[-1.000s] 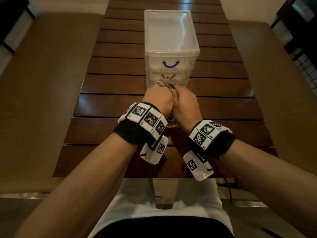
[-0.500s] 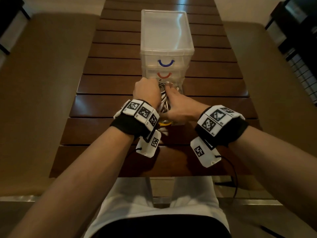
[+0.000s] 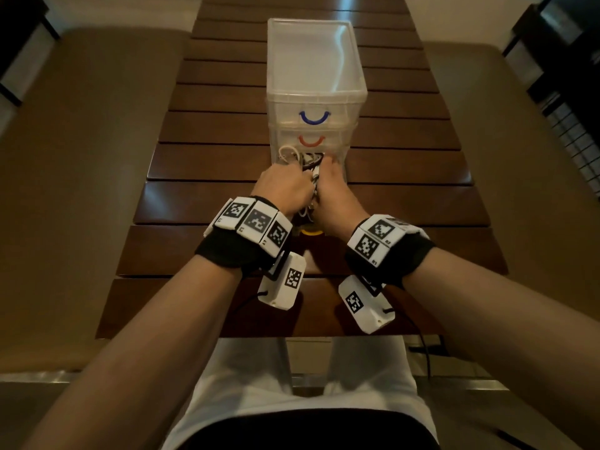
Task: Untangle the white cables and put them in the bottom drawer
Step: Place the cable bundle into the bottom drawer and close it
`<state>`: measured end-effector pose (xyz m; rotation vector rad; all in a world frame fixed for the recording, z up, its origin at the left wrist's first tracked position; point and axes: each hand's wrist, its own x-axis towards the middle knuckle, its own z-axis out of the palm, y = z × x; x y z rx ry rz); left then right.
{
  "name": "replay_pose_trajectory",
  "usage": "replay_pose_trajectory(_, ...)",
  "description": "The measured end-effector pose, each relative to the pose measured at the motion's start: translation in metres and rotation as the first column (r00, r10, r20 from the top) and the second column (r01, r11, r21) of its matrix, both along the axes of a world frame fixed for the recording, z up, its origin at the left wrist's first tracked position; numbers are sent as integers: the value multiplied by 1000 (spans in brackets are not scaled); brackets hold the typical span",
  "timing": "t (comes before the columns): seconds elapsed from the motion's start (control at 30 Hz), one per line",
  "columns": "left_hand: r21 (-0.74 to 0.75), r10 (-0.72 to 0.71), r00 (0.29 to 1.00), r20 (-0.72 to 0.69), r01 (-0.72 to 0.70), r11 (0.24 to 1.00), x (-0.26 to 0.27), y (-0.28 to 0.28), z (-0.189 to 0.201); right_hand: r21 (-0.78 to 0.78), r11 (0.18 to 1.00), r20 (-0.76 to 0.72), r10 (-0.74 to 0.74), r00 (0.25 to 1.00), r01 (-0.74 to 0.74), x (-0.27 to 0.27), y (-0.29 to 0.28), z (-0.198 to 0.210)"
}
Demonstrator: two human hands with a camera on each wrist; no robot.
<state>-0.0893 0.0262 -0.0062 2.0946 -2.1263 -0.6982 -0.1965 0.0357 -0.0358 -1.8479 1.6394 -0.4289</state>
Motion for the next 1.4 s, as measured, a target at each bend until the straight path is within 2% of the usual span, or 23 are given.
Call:
replay_pose_trajectory(0.07, 41, -54, 996, 66, 51, 998, 0, -5, 2, -4, 1000, -13, 9, 1000, -9, 0, 1, 0)
replay_pose_trajectory(0.17, 140, -144, 984, 107, 128, 982, -2, -9, 11, 110, 983, -60, 152, 986, -145, -7, 0, 9)
replay_pose_trajectory(0.23, 116, -168, 979, 114, 155, 981, -6, -11, 19, 173, 964, -74, 219, 973, -204, -13, -1, 12)
replay_pose_trajectory(0.33, 6, -191, 966, 176, 193, 981, -12, -13, 26, 79, 971, -67, 230, 971, -224, -13, -2, 7)
replay_pose_trajectory(0.47, 65, -262, 942, 211, 254, 965, -8, -16, 18, 4, 968, -117, 250, 961, -251, -14, 3, 5)
replay_pose_trajectory(0.6, 84, -291, 931, 219, 279, 957, 0, -8, 12, -19, 956, -242, 279, 929, -292, -12, 0, 18)
replay_pose_trajectory(0.73, -1, -302, 921, 247, 312, 950, 4, 3, 12, -36, 946, -386, 285, 877, -323, -5, -8, 37)
replay_pose_trajectory(0.9, -111, -224, 951, 212, 252, 961, -2, 15, 13, 27, 954, -412, 281, 867, -297, -4, -10, 35)
replay_pose_trajectory(1.03, -213, -68, 998, -5, 66, 975, 2, 21, -2, 49, 960, -440, 270, 857, -277, 2, -14, 36)
replay_pose_trajectory(1.1, -306, -85, 992, -90, 54, 951, 8, 28, -9, 49, 963, -446, 259, 857, -266, 3, -15, 34)
replay_pose_trajectory(1.17, -375, -173, 979, -106, 122, 919, 18, 34, -8, 47, 962, -441, 263, 858, -271, 3, -14, 32)
replay_pose_trajectory(1.2, -342, -225, 970, -90, 182, 922, 24, 35, -6, 49, 960, -428, 269, 863, -275, 3, -14, 32)
replay_pose_trajectory(1.3, -23, -354, 935, 28, 355, 935, 41, 27, -1, 57, 947, -378, 314, 871, -316, -7, -15, 34)
replay_pose_trajectory(1.33, 31, -392, 917, 71, 390, 920, 44, 23, -2, 46, 936, -343, 344, 874, -350, -13, -15, 34)
replay_pose_trajectory(1.4, 18, -444, 888, 122, 445, 895, 47, 19, -4, 20, 907, -282, 409, 868, -420, -27, -13, 32)
